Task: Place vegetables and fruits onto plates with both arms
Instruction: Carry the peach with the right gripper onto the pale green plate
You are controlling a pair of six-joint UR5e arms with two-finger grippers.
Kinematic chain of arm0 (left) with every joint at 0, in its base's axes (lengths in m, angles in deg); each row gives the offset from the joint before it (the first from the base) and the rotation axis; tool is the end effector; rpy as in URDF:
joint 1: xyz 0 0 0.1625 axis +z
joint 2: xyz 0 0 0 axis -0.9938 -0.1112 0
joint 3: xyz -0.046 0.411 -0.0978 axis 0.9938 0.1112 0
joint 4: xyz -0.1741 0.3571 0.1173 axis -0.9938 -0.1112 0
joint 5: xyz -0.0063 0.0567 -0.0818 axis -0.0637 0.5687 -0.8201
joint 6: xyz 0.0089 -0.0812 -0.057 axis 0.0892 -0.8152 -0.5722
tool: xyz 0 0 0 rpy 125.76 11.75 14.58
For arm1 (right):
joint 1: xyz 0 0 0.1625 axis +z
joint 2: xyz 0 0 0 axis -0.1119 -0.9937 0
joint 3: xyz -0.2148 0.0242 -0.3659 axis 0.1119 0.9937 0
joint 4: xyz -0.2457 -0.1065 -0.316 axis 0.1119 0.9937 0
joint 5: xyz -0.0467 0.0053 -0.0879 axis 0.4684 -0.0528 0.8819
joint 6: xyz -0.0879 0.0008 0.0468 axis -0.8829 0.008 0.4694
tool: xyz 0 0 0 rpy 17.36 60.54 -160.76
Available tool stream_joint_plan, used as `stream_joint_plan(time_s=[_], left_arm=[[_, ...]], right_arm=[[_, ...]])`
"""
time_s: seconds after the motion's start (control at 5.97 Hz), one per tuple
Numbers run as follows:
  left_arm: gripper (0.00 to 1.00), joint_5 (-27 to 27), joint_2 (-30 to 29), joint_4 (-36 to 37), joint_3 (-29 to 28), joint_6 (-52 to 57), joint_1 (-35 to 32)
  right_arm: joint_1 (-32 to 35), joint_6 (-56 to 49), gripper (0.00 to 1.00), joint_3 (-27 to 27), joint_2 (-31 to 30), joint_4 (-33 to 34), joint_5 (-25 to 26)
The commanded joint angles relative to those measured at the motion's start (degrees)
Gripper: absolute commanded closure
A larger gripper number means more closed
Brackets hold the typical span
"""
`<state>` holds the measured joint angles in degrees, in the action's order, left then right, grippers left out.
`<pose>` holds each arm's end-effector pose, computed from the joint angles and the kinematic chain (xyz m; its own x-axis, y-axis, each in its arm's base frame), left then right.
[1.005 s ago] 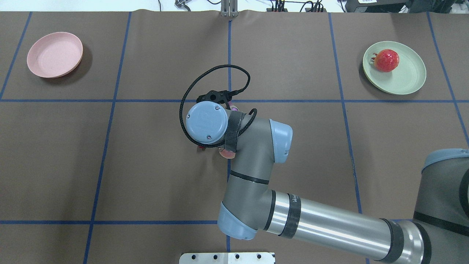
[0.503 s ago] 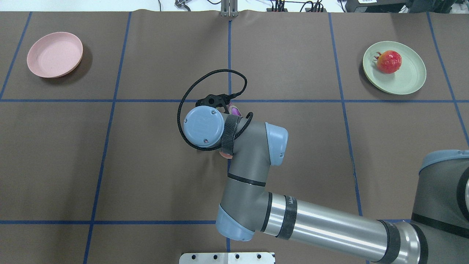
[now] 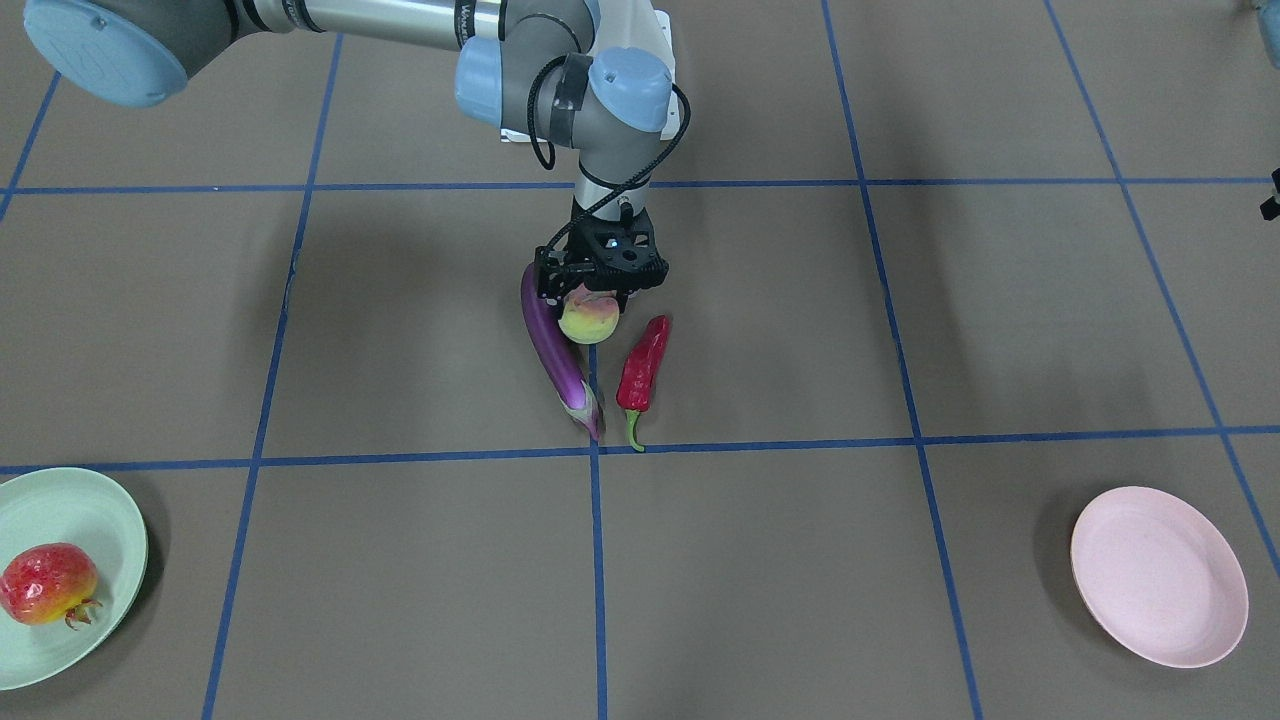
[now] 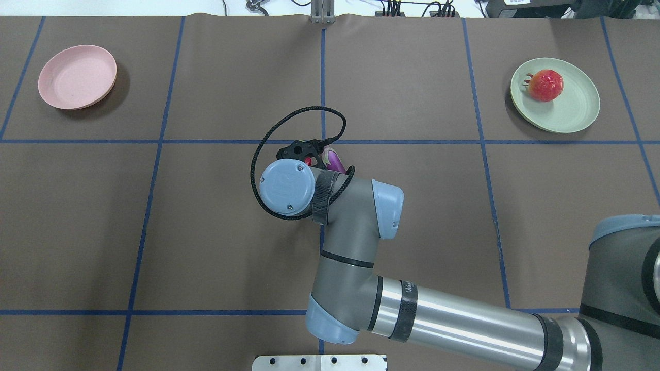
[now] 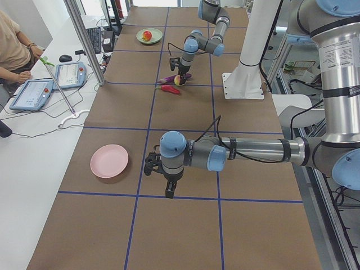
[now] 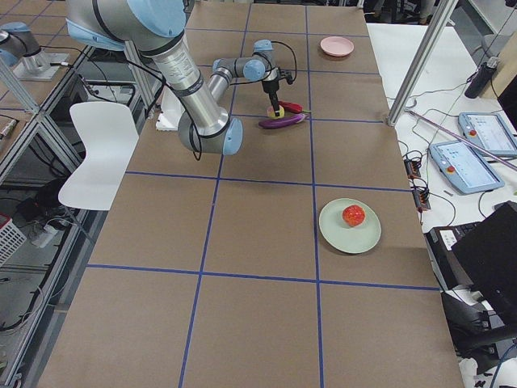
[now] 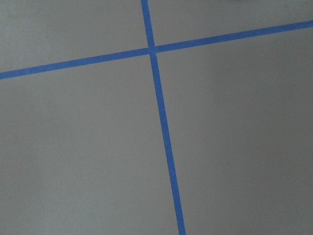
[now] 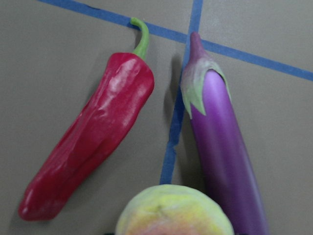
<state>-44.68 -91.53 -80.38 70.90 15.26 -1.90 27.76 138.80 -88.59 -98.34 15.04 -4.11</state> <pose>-0.0308 -0.4175 0.6366 0.7016 0.1663 -0.6929 -0.0894 0.9852 0.1460 -0.6518 -0.3997 0.1767 0.8316 -0.1931 0.5207 0.0305 0.9521 0.3043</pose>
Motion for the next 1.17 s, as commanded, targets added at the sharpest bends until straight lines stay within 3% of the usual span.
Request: stream_joint_plan(time_s=[0.0, 0.17, 0.5, 0.84, 1.01], left_arm=[[0.00, 0.0, -0.1, 0.0, 0.1, 0.0, 0.0], [0.00, 0.0, -0.1, 0.0, 0.1, 0.0, 0.0], [0.00, 0.0, -0.1, 0.0, 0.2, -0.1, 0.0], [0.00, -0.1, -0.1, -0.1, 0.3, -0.1, 0.0], [0.00, -0.1, -0.1, -0.2, 0.4, 0.0, 0.0]], right_arm=[[1.5, -1.5, 1.00, -2.6, 0.6, -0.1, -0.6], [5.6, -1.6, 1.00, -5.3, 0.6, 0.0, -5.2], [18.3, -13.6, 1.00, -6.5, -1.5, -1.1, -17.3], [31.0, -24.2, 1.00, -5.9, -14.3, -18.7, -30.5], [36.3, -34.6, 1.00, -3.9, -17.0, -18.9, -32.6]])
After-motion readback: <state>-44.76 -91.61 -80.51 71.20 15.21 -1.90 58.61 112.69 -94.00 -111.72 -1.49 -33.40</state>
